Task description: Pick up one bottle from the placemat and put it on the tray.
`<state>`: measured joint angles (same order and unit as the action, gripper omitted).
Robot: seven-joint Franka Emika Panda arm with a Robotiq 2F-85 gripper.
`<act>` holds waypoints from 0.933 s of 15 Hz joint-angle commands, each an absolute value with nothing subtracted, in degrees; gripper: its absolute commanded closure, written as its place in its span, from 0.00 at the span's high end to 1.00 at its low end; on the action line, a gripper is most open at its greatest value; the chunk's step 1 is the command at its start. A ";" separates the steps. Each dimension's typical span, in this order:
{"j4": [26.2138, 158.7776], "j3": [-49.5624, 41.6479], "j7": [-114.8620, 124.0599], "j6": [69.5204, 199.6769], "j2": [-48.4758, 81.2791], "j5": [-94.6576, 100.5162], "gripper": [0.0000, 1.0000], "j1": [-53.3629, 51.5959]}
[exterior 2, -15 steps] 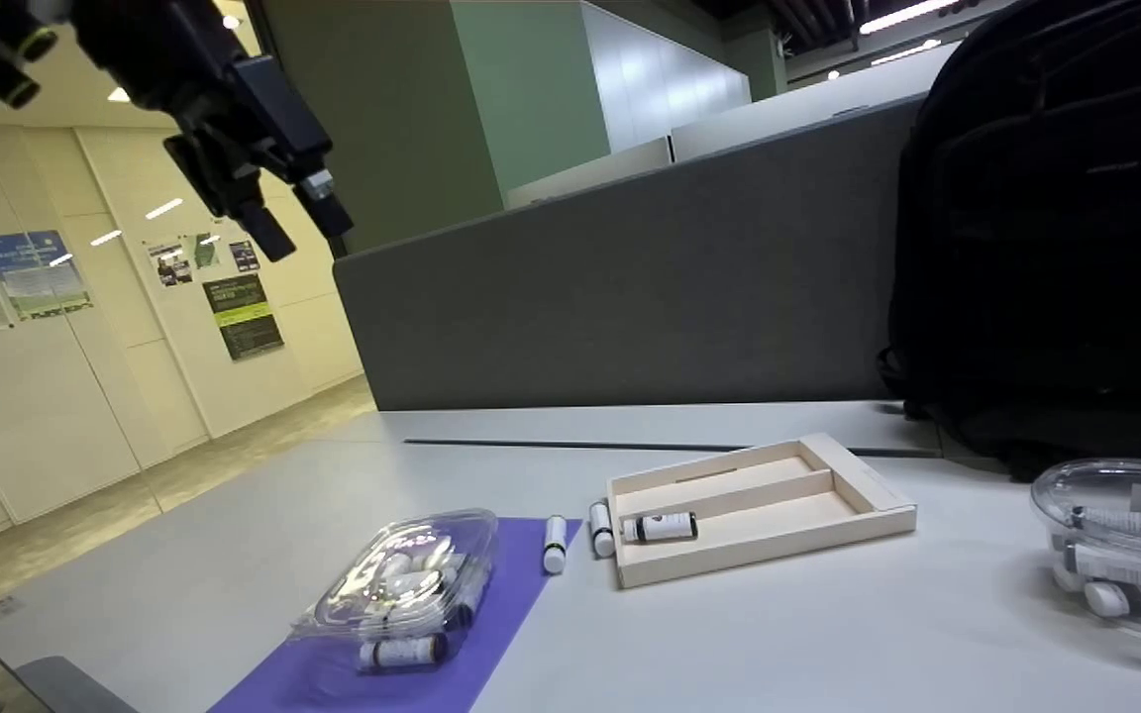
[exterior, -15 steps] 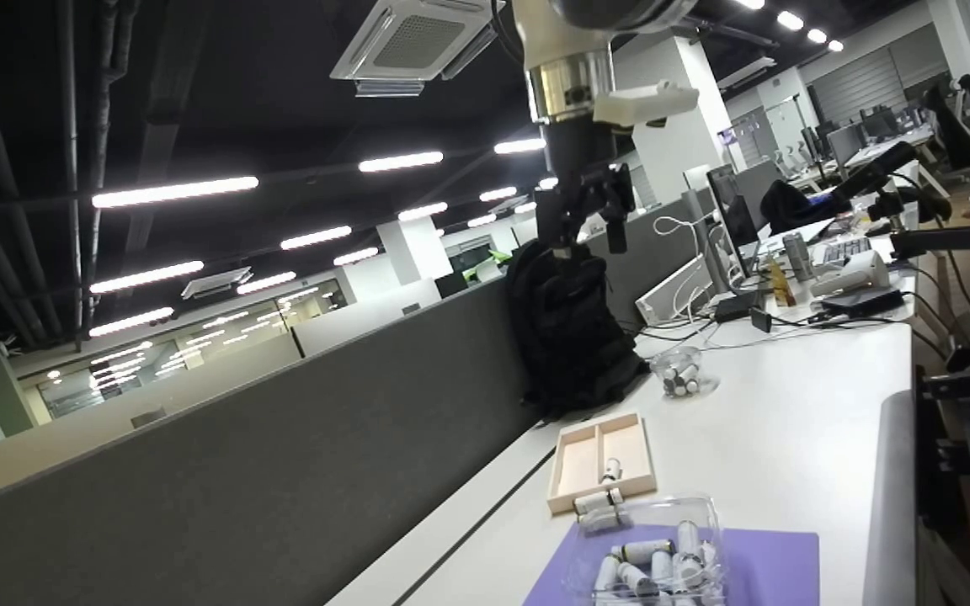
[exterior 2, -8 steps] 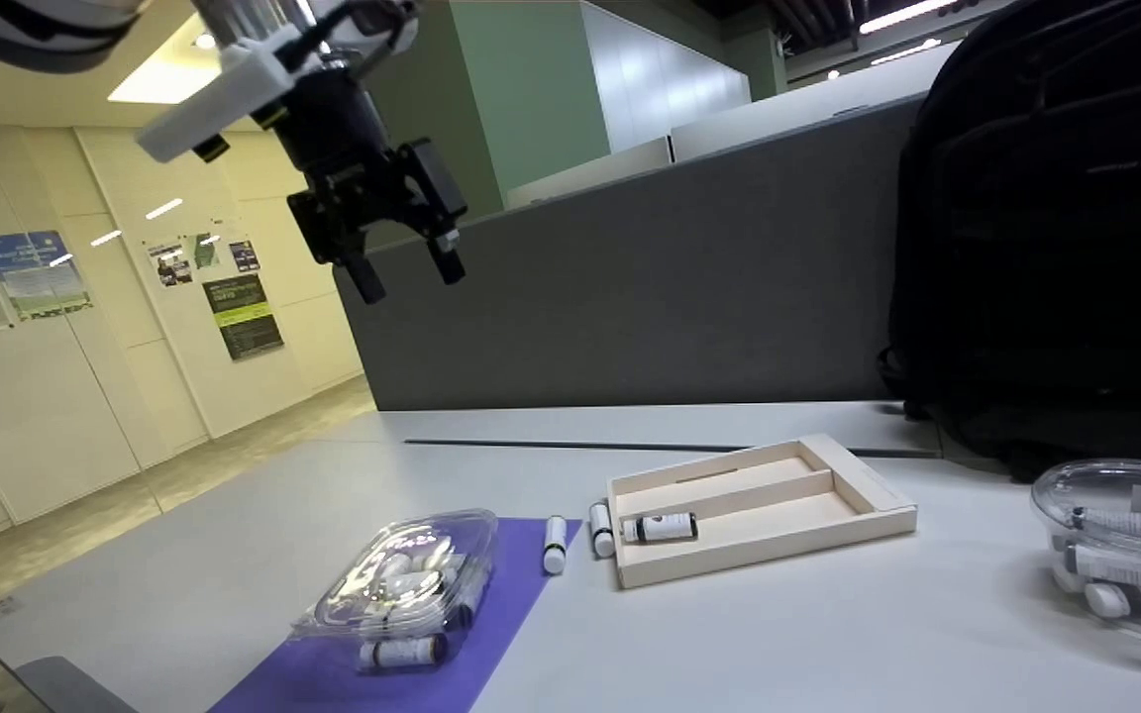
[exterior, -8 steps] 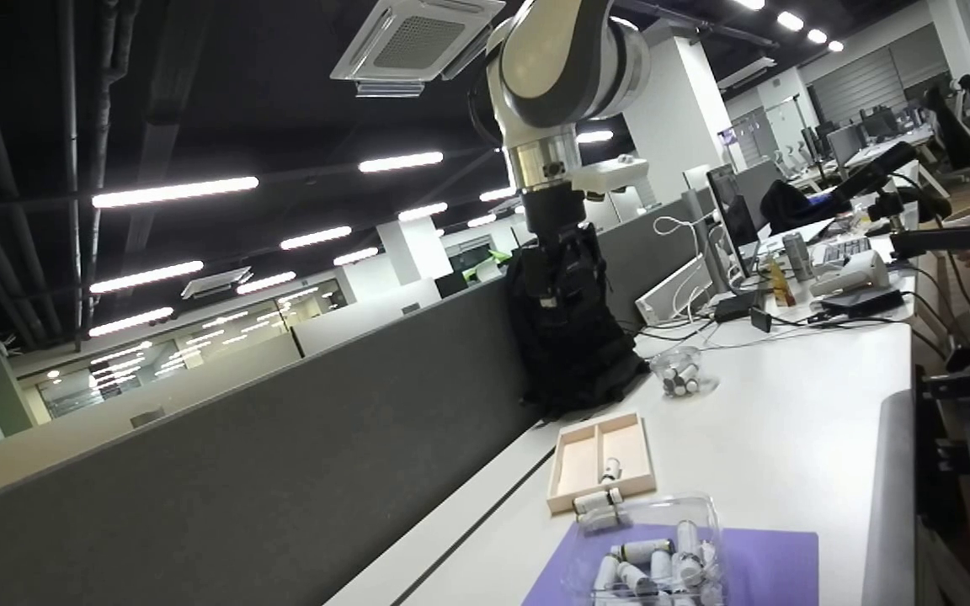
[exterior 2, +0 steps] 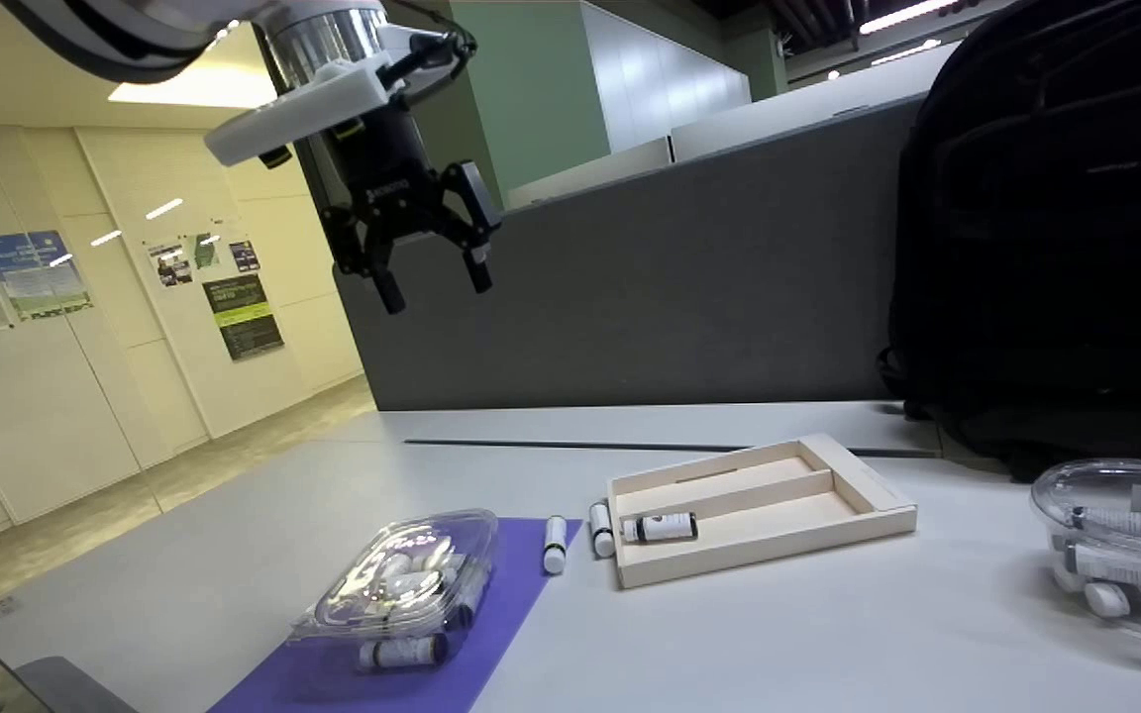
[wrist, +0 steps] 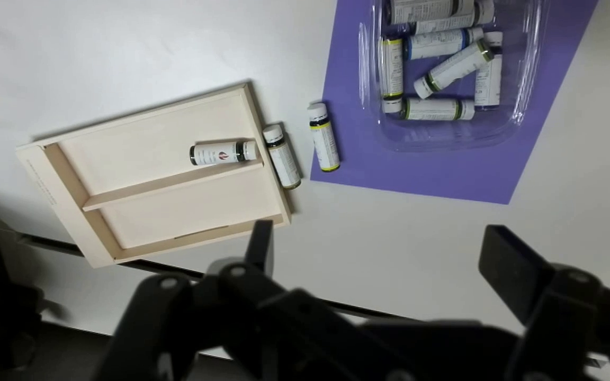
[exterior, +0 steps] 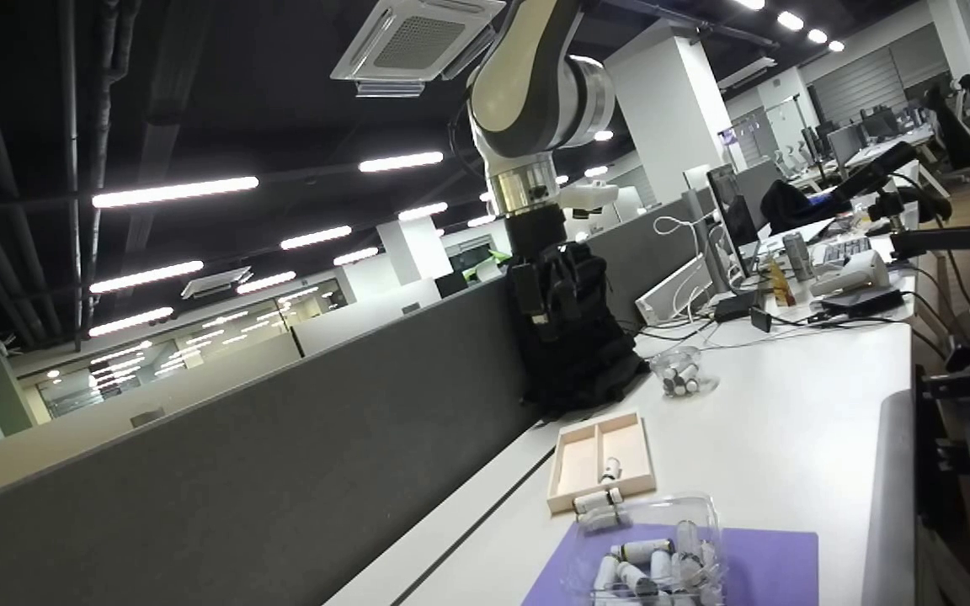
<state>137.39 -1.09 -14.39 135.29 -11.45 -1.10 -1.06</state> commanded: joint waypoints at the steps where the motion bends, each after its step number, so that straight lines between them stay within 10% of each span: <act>1: 135.07 -1.59 -12.41 135.04 -8.28 -0.58 1.00 -0.36; 14: 122.29 -1.84 -9.49 146.60 20.04 4.53 1.00 0.72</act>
